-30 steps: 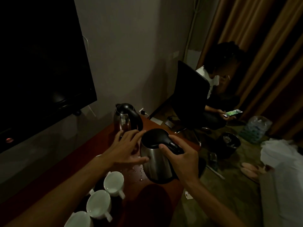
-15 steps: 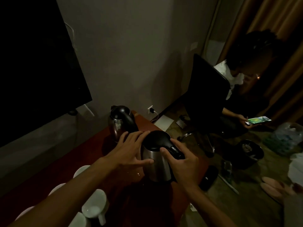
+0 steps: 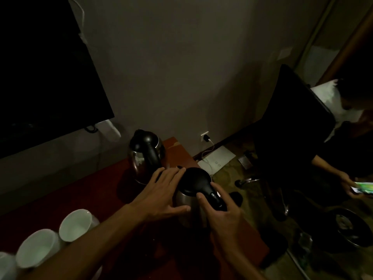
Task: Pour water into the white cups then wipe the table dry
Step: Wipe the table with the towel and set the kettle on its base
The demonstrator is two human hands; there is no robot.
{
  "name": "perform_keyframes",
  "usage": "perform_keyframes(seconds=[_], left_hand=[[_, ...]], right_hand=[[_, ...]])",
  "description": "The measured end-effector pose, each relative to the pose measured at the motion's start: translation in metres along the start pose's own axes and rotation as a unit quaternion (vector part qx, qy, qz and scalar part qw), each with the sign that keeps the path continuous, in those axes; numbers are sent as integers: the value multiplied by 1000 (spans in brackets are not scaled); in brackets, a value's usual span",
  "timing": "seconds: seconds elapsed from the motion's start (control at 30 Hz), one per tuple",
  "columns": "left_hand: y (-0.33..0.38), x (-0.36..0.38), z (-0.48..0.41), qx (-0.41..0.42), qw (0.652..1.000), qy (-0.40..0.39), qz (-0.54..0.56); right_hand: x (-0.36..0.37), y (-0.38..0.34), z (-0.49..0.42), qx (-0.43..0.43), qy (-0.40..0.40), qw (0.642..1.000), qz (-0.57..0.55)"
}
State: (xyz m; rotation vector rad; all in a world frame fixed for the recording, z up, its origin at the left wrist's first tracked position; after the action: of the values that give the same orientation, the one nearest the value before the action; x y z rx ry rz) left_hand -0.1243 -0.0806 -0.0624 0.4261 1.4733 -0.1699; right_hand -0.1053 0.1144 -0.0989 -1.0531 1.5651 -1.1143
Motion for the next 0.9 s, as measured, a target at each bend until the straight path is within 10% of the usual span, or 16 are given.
perform_keyframes(seconds=[0.6,0.9], left_hand=[[-4,18,40,-56,997,6,-58],[-28,-9,156,-130,982,-10,-135]], right_hand=[[-1,21,4,16,-111,991,71],[6,-46,53,-106,-129,936,311]])
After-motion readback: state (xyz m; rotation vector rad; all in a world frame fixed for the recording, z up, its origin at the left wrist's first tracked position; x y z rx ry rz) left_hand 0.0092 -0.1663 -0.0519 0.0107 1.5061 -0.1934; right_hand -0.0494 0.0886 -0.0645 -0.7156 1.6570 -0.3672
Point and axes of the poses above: each hand's wrist, its own z-axis away from the middle knuckle, its own x-axis out of the palm, y = z × x, the point moved 5 cm from there along -z, towards the middle knuckle
